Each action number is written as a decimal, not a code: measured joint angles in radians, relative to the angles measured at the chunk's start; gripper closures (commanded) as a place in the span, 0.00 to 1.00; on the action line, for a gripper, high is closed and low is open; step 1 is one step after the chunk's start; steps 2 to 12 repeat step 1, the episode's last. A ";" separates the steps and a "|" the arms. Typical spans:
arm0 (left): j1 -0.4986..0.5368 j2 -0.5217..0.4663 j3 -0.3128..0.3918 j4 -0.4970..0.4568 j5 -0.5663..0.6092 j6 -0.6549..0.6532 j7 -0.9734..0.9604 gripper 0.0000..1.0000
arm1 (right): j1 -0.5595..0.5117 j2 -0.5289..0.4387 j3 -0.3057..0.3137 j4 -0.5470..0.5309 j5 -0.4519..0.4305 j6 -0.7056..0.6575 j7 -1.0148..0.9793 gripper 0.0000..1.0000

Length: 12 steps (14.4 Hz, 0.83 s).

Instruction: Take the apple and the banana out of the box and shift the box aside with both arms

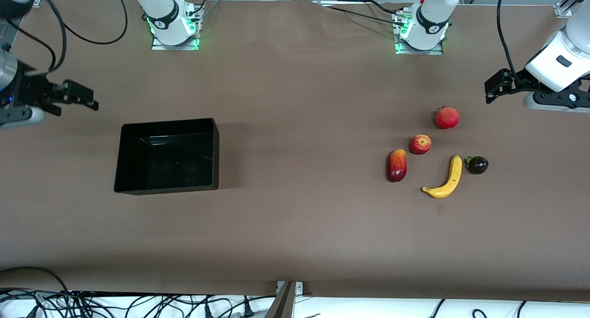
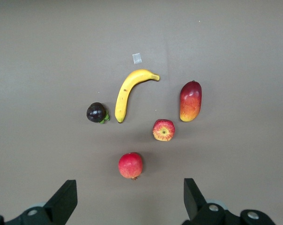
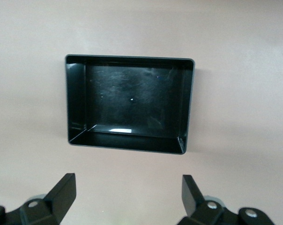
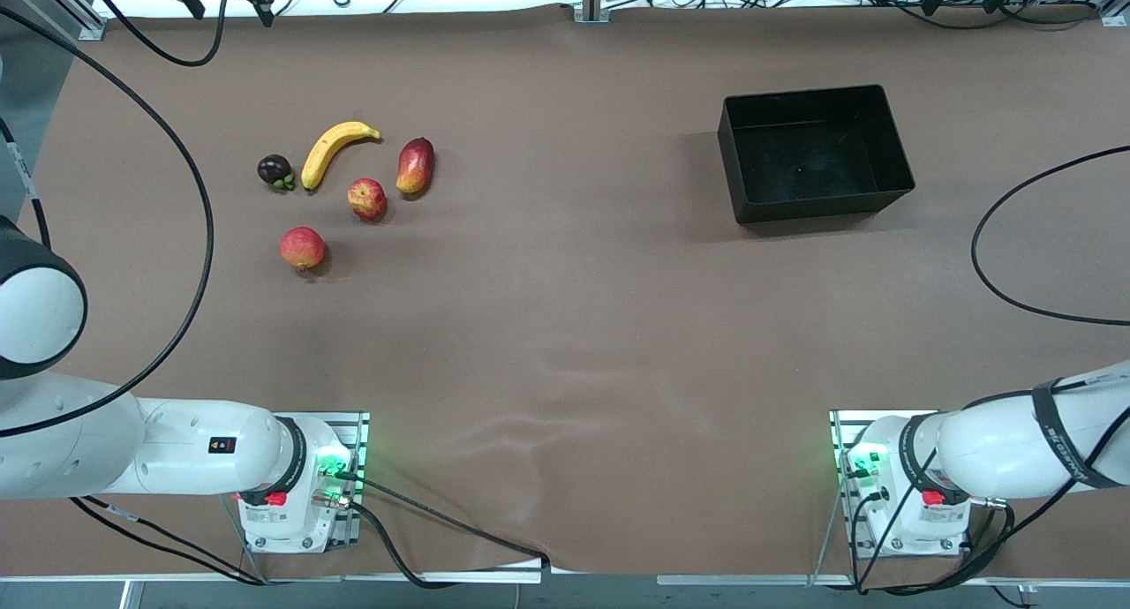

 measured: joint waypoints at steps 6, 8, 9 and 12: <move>0.000 0.000 0.000 0.000 0.000 0.000 0.000 0.00 | 0.005 -0.006 0.004 0.000 -0.011 0.000 0.016 0.00; 0.000 0.000 0.000 0.000 0.000 0.000 0.000 0.00 | 0.005 -0.006 0.004 0.000 -0.011 0.000 0.016 0.00; 0.000 0.000 0.000 0.000 0.000 0.000 0.000 0.00 | 0.005 -0.006 0.004 0.000 -0.011 0.000 0.016 0.00; 0.000 0.000 0.000 0.000 0.000 0.000 0.000 0.00 | 0.005 -0.006 0.004 0.000 -0.011 0.000 0.016 0.00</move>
